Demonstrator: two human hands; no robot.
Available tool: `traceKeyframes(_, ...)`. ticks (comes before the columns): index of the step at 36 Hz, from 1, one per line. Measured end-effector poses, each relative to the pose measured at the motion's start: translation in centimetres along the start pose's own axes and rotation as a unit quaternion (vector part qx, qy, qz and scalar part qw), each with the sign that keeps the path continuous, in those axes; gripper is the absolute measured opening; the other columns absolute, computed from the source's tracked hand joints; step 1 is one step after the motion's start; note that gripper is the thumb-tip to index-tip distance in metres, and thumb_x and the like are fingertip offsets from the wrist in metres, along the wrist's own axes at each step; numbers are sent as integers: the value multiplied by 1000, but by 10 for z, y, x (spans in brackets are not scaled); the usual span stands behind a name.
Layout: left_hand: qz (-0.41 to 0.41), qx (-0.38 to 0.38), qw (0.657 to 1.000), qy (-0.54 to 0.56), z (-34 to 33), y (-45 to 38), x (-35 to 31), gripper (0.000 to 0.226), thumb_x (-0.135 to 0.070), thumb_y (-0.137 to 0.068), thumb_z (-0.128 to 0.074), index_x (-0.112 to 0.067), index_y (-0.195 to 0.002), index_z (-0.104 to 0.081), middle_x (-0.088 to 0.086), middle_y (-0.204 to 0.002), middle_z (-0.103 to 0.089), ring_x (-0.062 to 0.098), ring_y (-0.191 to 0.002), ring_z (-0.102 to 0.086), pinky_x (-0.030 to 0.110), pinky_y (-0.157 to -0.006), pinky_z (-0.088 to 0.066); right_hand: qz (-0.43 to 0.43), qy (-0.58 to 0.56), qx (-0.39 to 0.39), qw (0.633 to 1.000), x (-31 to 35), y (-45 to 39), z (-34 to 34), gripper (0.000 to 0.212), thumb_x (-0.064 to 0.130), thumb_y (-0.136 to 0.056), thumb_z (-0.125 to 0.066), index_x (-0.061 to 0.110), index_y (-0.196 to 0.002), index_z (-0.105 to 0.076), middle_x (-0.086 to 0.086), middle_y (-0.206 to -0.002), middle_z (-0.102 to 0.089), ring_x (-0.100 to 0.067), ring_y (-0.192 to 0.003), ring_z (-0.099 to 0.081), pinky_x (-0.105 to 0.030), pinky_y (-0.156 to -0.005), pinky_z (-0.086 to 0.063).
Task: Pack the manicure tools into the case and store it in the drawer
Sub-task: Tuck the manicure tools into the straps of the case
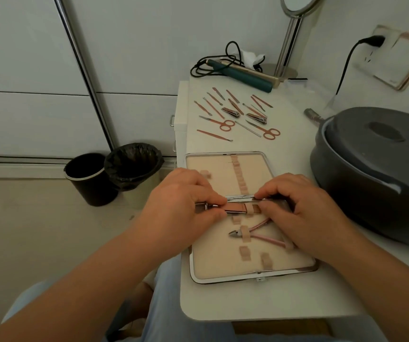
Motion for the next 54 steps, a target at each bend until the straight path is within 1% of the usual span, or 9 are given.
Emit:
traceKeyframes(4, 12, 21, 1000, 18, -5, -9, -3, 22, -44, -71, -69, -39, -92, -69, -23, -85, -46, -5, -89, -32, 0, -77, -24, -2, 0, 8, 1000, 2, -1, 1, 16, 31, -81, -59, 48, -81, -57, 26, -88, -55, 7, -96, -45, -3, -76, -33)
traceKeyframes(11, 8, 30, 999, 32, -12, -16, -10, 21, -47, -69, -67, -42, -89, -70, -18, -89, -48, 3, -95, -40, 21, -79, -36, -3, -15, 24, 1000, 4, -1, 1, 18, 49, -73, -58, 43, -88, -64, 25, -92, -55, 8, -97, -44, -4, -78, -34)
traceKeyframes(14, 1, 22, 999, 40, -12, -13, -8, 27, -52, -69, -63, -42, -93, -69, -17, -91, -50, 2, -95, -40, 13, -78, -33, -1, -25, 26, 999, 6, -1, 1, 25, 56, -69, -55, 44, -88, -66, 24, -92, -55, 6, -97, -44, -8, -79, -35)
traceKeyframes(18, 8, -10, 999, 38, -9, -7, -6, 36, -54, -68, -61, -38, -100, -66, -23, -90, -45, -5, -95, -35, 3, -79, -26, -7, -30, 18, 999, 4, -1, -1, 11, 45, -72, -63, 46, -83, -66, 23, -91, -56, 3, -98, -46, -15, -82, -38)
traceKeyframes(22, 28, -29, 999, 36, -3, 2, 3, 21, -41, -75, -65, -35, -94, -69, -29, -85, -42, -15, -91, -33, -3, -81, -21, -7, -21, 15, 1000, 5, -3, -1, 8, 47, -71, -61, 51, -78, -63, 26, -94, -55, 5, -100, -45, -14, -82, -36)
traceKeyframes(29, 25, -17, 997, 77, -4, 14, 9, 19, -30, -80, -64, -31, -98, -69, -26, -96, -49, -24, -98, -31, -10, -83, -12, 55, 42, 83, 994, 21, -13, -4, 7, 53, -72, -56, 59, -76, -54, 33, -95, -53, 3, -101, -47, -36, -97, -38)
traceKeyframes(42, -2, -32, 992, 125, -6, 14, 17, 21, -28, -80, -66, -28, -100, -69, -21, -102, -53, -28, -105, -27, -8, -88, -12, 35, 66, 100, 992, 22, -11, -2, 15, 55, -71, -49, 48, -81, -57, 32, -96, -54, 8, -101, -44, -25, -93, -37)
traceKeyframes(48, -12, -37, 992, 119, -3, 8, 17, 21, -28, -81, -65, -27, -101, -68, -20, -102, -55, -18, -110, -28, -9, -87, -11, -34, 1, 96, 995, 20, -34, 8, 18, 56, -68, -51, 46, -80, -60, 28, -89, -60, 13, -88, -52, -11, -67, -39)
traceKeyframes(54, -10, -45, 994, 101, -4, -5, 19, 21, -31, -82, -62, -27, -101, -68, -16, -111, -60, -8, -123, -33, -7, -86, -13, -61, 71, 39, 995, 12, -105, -7, 7, 39, -85, -55, 43, -91, -55, 25, -85, -53, 2, -82, -49, -15, -65, -33)
Point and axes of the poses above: each hand's wrist, its own y-axis away from the middle knuckle, its own z-axis out of the back of the hand, x = y × z, the point moved 4 cm from there along -y, towards the middle knuckle
